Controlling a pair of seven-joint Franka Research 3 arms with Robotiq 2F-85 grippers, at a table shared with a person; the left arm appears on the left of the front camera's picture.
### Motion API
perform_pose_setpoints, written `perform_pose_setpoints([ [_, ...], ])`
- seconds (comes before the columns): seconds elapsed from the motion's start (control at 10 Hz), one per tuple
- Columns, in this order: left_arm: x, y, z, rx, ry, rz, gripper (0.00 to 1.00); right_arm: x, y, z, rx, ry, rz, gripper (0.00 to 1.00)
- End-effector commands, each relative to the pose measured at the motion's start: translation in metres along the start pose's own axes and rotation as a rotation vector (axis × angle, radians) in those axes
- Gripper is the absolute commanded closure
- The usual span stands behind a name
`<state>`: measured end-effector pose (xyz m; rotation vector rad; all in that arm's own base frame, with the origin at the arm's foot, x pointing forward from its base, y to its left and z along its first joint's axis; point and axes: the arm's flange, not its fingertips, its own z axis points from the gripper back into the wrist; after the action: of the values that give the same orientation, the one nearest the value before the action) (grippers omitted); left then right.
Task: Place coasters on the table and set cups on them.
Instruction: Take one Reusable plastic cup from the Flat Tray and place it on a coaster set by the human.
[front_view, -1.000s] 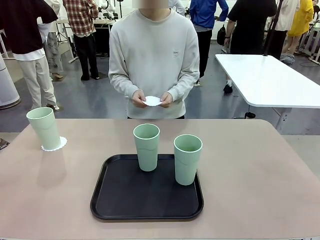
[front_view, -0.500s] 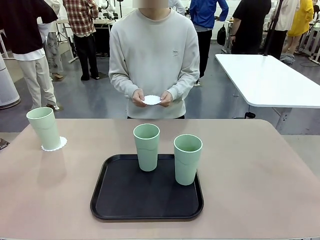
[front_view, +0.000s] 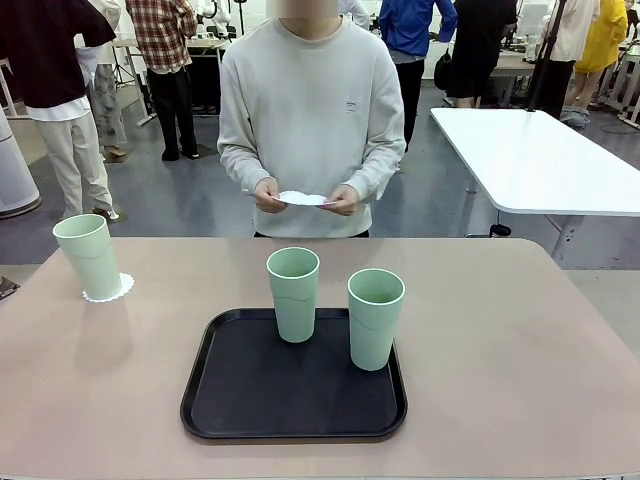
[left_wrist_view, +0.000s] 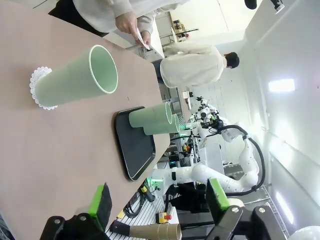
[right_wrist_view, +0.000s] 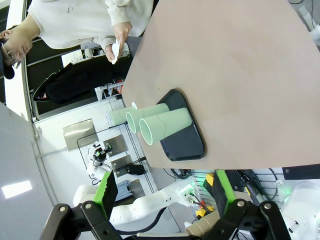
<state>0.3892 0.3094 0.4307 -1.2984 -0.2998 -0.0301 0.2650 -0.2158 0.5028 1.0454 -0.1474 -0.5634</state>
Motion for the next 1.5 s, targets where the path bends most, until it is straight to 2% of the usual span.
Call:
perform_pose_setpoints([
  [0.0, 0.0007, -0.0008, 0.0009, -0.007, -0.017, 0.008, 0.0, -0.0006, -0.0011, -0.0003, 0.018, 0.004, 0.005, 0.0],
  [1.4, 0.0007, -0.0008, 0.0009, -0.007, -0.017, 0.008, 0.0, -0.0006, -0.0011, -0.0003, 0.018, 0.004, 0.005, 0.0],
])
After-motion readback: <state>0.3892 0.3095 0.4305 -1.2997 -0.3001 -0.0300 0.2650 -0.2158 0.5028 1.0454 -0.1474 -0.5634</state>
